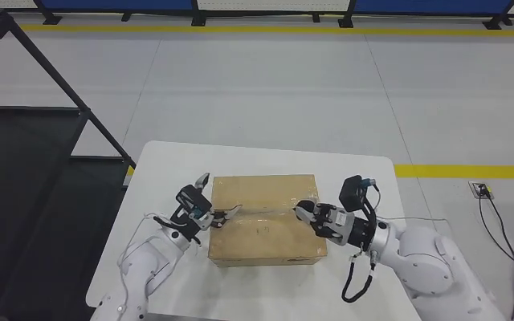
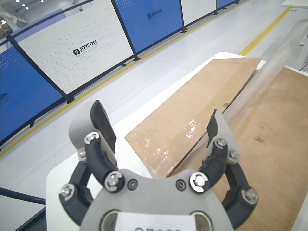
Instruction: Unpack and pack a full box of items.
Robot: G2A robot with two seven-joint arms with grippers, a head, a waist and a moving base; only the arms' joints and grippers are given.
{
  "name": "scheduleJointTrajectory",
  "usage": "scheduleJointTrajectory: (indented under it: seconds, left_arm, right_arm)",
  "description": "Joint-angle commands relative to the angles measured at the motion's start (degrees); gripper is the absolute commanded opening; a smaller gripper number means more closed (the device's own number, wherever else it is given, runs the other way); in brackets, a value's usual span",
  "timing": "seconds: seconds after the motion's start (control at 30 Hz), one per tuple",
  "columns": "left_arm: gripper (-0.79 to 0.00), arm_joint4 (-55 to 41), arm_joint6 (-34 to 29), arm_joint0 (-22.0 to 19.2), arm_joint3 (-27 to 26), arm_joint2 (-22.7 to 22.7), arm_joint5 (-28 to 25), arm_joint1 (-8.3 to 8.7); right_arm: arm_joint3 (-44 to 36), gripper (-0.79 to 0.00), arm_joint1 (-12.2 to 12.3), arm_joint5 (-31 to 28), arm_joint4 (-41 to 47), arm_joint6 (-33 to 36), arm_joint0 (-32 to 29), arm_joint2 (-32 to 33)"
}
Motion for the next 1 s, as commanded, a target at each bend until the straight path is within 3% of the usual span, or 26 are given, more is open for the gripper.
scheduleJointTrajectory:
  seconds: [0.0, 0.6, 0.97]
  left_arm:
    - [0.000, -0.06, 1.10, 0.58, -0.31, -0.39, -1.01, 0.14]
    - [0.000, -1.08, 5.10, 2.56, -0.31, -2.80, -6.19, 0.96]
    - [0.000, 2.24, 4.10, 2.50, 0.14, -2.21, -4.46, 1.12]
  right_arm:
    - [-0.16, -0.785, 0.05, 1.07, -0.02, 0.53, -0.34, 0.24]
    - [1.18, -0.785, -0.07, 4.57, 0.92, 1.95, -0.02, -0.42]
    - [0.36, -0.785, -0.08, 5.10, 1.49, 2.51, -0.10, -0.39]
